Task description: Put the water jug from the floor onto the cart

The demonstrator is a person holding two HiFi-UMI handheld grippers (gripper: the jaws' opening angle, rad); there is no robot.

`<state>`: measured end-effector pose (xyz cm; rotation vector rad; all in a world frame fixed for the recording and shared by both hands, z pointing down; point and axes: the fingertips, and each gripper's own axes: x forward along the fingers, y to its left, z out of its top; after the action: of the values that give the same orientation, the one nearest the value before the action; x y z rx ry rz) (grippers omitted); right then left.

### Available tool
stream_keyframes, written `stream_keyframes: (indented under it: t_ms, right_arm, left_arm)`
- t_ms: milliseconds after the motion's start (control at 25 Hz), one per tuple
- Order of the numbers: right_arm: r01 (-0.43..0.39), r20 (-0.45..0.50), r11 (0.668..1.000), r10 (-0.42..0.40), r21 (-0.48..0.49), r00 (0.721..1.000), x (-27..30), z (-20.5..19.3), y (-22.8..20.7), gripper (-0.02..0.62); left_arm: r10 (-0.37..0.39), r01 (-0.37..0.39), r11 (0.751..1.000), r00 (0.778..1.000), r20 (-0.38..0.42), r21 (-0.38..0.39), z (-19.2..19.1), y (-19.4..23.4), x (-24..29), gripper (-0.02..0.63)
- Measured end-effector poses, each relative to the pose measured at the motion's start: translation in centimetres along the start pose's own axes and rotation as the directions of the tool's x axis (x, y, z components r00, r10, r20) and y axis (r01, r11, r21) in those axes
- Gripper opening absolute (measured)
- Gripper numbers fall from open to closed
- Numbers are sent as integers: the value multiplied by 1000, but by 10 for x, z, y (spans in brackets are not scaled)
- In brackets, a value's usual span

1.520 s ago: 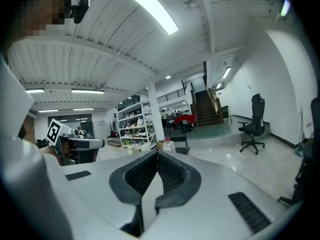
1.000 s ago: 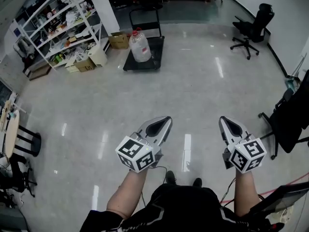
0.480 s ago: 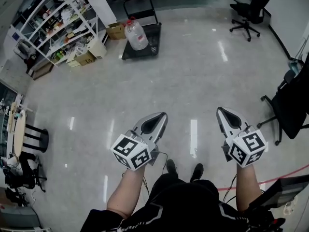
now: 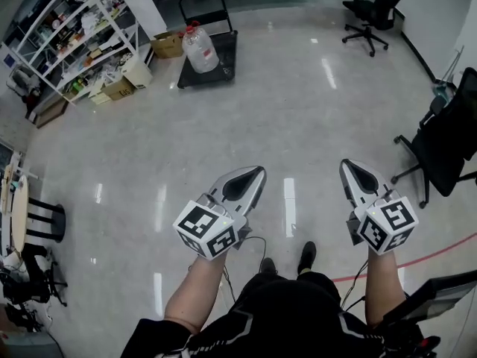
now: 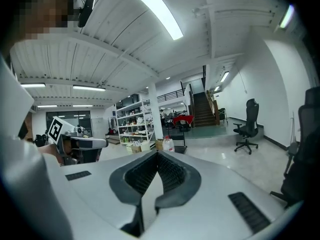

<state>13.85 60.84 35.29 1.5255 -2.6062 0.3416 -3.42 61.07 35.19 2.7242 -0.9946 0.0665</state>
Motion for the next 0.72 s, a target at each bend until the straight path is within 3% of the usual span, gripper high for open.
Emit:
stream_keyframes:
  t_ms: [280, 720]
  right_arm:
    - [46, -5, 999, -46, 0, 999, -13, -10, 33, 3]
    - [38, 28, 996, -35, -87, 999, -44, 26, 56, 3]
  left_arm:
    - [-36, 36, 999, 999, 18, -8, -11, 4, -28, 2]
    - [27, -32, 998, 995, 101, 50, 28, -25, -57, 2]
